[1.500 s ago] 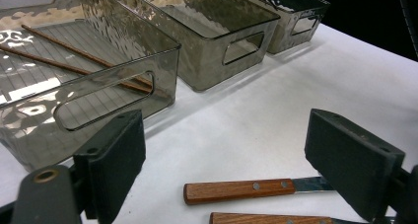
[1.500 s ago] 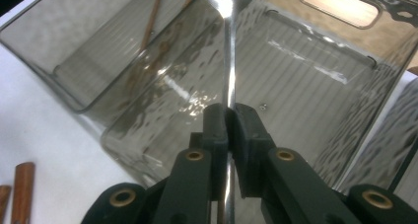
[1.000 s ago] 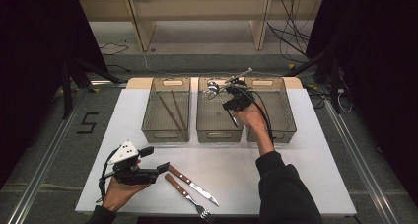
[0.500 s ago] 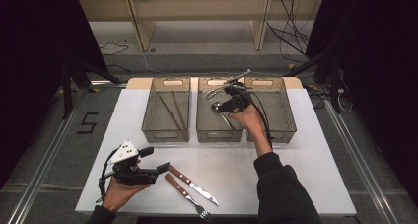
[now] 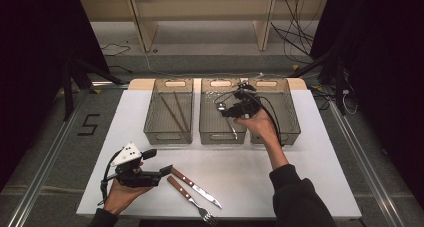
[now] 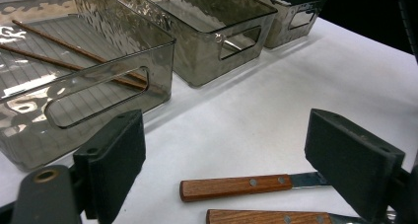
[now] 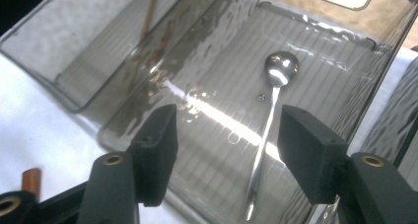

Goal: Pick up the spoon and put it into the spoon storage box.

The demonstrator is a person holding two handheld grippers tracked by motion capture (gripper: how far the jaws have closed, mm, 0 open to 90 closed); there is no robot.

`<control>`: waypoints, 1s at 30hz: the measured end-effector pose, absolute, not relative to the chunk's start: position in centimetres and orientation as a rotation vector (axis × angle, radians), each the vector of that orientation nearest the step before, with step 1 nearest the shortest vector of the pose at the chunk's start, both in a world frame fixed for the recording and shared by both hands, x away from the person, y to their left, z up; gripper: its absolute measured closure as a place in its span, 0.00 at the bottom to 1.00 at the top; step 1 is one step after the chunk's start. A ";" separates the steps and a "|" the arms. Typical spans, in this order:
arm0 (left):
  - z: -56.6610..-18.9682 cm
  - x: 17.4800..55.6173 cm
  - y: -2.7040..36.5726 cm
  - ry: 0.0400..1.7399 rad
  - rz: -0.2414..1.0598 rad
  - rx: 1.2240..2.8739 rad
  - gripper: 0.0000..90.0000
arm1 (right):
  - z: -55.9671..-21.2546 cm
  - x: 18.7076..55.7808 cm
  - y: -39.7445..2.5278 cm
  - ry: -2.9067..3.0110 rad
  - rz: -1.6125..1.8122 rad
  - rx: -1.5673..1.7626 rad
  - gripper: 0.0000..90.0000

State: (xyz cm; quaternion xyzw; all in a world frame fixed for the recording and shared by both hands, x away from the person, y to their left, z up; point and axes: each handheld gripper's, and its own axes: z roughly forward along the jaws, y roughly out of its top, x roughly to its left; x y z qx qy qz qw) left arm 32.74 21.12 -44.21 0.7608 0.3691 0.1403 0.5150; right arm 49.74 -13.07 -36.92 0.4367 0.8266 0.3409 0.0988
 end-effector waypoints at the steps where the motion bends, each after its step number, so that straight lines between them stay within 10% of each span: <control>1: -44.2 32.7 21.1 0.887 0.337 1.828 0.17 | -36.9 49.4 -13.3 2.445 1.020 1.281 0.43; 30: -43.5 33.3 21.0 0.899 0.344 1.884 0.17 | -38.9 39.6 -17.9 2.413 1.259 1.186 0.34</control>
